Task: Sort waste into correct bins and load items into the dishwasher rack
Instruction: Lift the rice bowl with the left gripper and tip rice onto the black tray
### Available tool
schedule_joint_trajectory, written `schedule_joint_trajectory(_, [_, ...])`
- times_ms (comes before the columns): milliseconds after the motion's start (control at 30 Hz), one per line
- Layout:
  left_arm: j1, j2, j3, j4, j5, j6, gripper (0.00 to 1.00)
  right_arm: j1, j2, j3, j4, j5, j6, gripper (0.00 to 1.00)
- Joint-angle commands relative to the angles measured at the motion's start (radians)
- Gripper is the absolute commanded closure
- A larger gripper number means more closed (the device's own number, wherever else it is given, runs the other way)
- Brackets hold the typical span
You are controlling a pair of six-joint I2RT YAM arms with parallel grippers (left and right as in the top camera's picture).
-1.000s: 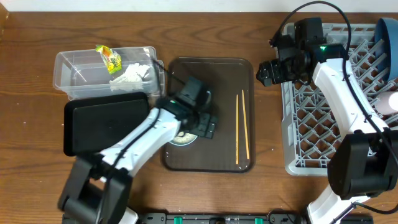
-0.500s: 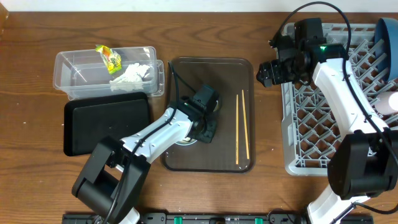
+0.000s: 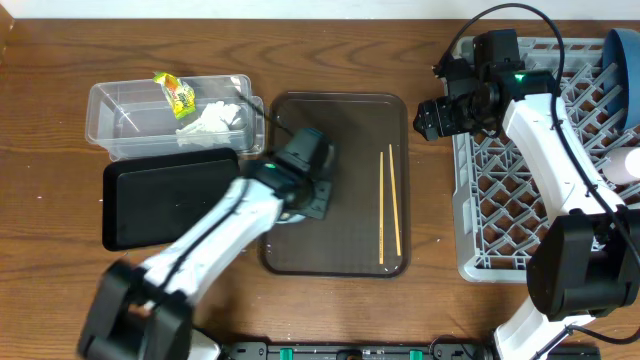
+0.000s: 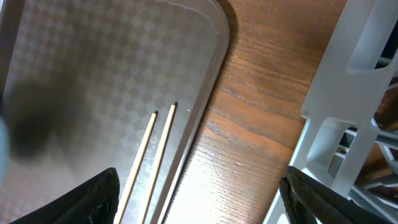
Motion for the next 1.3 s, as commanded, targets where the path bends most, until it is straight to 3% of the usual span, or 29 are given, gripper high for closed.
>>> schedule_joint_trajectory(0, [0.101,-0.109,0.005,-0.040,-0.013,0.007,0.94,0.013,-0.031,0.005,0.000,-0.004,0.006,0.18])
schedule_joint_trajectory(133, [0.231,-0.179,0.005,-0.077,0.029,0.031,0.94,0.013,-0.031,0.005,-0.002,0.000,0.006,0.18])
schedule_joint_trajectory(433, [0.616,-0.162,-0.005,-0.072,0.571,0.151,0.94,0.013,-0.031,0.005,-0.015,0.001,0.006,0.18])
schedule_joint_trajectory(767, [0.923,0.023,-0.005,-0.080,1.113,0.315,0.94,0.013,-0.031,0.005,-0.015,0.004,0.006,0.18])
schedule_joint_trajectory(1000, [1.035,0.188,-0.006,-0.080,1.426,0.325,0.94,0.013,-0.031,0.005,-0.017,0.004,0.006,0.18])
schedule_joint_trajectory(1267, [1.133,0.248,-0.006,-0.128,1.445,0.298,0.94,0.013,-0.031,0.005,-0.016,0.004,-0.001,0.18])
